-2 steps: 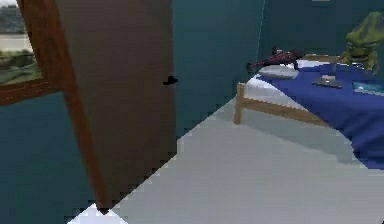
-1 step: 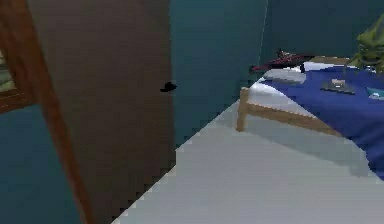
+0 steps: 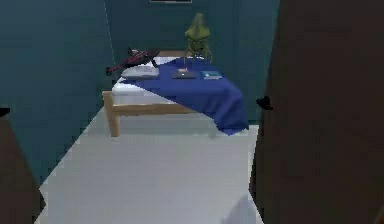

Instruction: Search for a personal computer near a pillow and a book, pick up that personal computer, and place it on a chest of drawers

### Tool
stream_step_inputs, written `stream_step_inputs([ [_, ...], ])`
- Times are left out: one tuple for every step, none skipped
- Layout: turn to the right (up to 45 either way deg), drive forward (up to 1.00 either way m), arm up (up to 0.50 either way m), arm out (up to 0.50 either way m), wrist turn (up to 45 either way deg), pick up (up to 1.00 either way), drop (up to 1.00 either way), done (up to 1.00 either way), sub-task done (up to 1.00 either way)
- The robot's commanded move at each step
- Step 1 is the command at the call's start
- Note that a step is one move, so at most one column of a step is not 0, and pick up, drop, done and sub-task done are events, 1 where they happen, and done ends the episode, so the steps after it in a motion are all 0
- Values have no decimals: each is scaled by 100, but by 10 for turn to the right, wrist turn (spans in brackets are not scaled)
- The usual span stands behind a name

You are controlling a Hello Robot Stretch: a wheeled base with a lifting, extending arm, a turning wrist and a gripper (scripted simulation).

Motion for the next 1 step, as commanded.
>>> stream_step_inputs([
  [0,100,0,0,0,0,0,0,0],
])
